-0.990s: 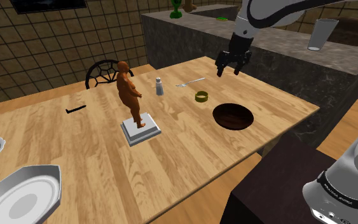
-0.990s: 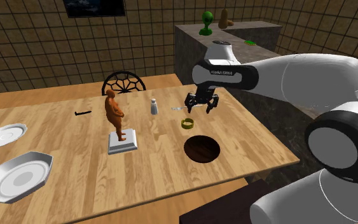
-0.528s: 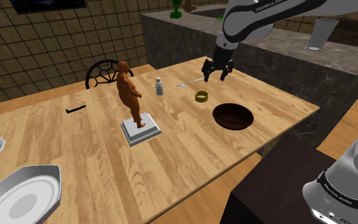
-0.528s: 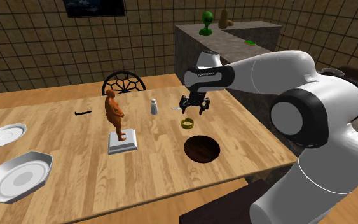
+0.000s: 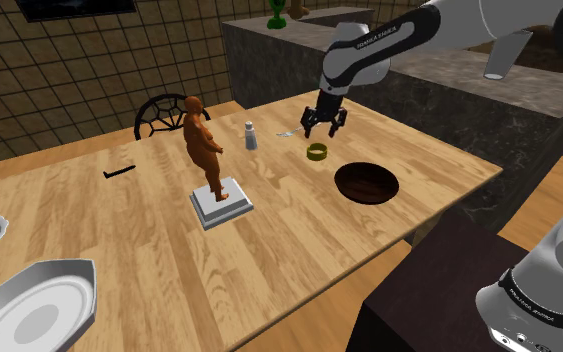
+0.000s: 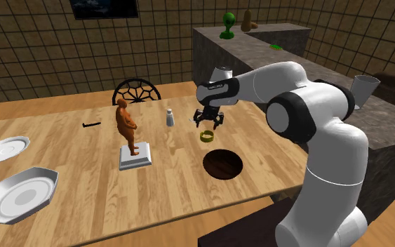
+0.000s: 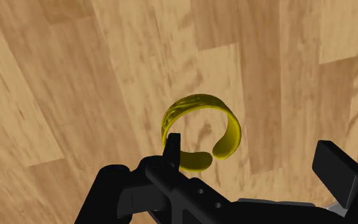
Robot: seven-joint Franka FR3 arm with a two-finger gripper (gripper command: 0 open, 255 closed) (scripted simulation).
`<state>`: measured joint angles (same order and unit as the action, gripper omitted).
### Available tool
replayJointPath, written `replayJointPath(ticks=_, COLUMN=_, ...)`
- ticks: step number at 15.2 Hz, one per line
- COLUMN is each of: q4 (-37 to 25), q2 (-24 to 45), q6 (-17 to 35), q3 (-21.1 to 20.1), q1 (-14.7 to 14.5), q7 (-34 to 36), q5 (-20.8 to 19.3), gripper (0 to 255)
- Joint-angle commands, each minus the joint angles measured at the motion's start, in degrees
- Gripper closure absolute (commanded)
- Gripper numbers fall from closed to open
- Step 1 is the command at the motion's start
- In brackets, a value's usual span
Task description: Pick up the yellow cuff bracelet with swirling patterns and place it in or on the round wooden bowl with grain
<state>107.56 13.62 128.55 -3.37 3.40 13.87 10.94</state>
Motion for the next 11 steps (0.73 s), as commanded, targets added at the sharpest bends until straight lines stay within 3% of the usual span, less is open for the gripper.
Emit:
replayJointPath(ticks=1, q4=-4.43, q2=4.85, q6=0.14, q3=0.13, q1=0.11, q7=0.4, q5=0.2, gripper=0)
replayJointPath(ticks=3, q4=-7.28, q2=7.96, q6=0.2, q3=0.21, q1=0.19, q7=0.64, q5=0.37, gripper=0)
replayJointPath(ticks=11, q4=-6.6, q2=11.49, q6=4.47, q3=-0.07, q1=-0.33, q7=0.49, q5=0.6, gripper=0)
